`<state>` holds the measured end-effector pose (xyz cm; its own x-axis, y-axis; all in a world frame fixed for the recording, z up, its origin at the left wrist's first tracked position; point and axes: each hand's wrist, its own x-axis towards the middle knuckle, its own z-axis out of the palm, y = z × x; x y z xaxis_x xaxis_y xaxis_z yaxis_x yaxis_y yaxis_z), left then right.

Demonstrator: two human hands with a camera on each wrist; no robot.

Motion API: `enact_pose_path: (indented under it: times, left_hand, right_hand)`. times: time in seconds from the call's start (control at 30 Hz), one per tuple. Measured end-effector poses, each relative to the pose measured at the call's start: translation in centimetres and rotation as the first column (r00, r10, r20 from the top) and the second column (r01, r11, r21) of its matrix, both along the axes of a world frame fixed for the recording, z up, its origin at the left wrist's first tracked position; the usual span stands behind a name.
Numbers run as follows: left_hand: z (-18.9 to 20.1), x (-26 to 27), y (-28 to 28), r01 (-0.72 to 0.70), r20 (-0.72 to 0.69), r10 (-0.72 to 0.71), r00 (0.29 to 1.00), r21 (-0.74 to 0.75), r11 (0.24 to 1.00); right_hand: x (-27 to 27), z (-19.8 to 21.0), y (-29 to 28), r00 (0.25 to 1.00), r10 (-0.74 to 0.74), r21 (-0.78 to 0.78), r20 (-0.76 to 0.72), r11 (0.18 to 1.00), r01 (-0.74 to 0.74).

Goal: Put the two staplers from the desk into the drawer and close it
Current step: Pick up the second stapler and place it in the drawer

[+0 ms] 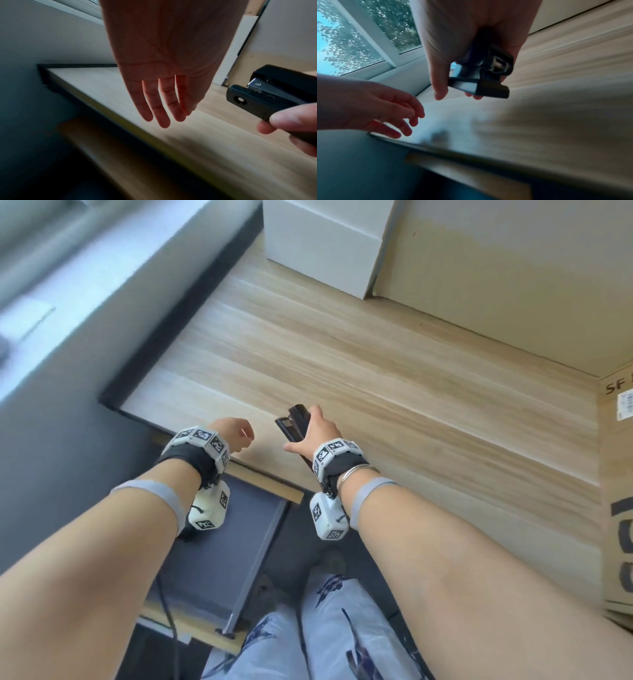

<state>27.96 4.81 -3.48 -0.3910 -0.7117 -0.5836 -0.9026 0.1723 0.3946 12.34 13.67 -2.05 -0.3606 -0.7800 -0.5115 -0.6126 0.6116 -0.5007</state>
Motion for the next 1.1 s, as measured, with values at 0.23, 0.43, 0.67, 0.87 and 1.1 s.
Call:
enact_pose_path:
  times: [0.23, 0.43, 0.67, 0.87, 1.1]
  left_hand:
    - [-2.1, 10.0, 1.1, -0.062, 0.076, 0.061, 0.995, 0.018, 0.998]
    - [-6.6, 16.2, 3.1, -0.141, 0.145, 0.126, 0.981, 0.093, 0.986]
    - [-12.5, 19.4, 4.4, -0.188, 0.119, 0.172, 0.978, 0.141, 0.972]
    - [-17.0, 20.1, 4.8, -0.209, 0.117, 0.191, 0.975, 0.163, 0.964]
    - [-20.3, 20.7, 5.0, -0.223, 0.108, 0.207, 0.972, 0.178, 0.958]
  right_hand:
    - [10.6, -2.2, -0.9, 0.964, 0.222, -0.029, 0.143, 0.975, -0.220]
    - [16.5, -7.3, 0.9, 0.932, 0.302, 0.081, 0.200, 0.943, -0.323]
    - [19.0, -13.7, 2.5, 0.974, -0.018, 0.293, 0.226, 0.955, -0.050]
    - [19.9, -17.6, 2.2, 0.959, -0.199, 0.390, 0.202, 0.914, 0.107]
    - [20.0, -21.5, 1.8, 0.899, -0.384, 0.465, 0.210, 0.848, 0.254]
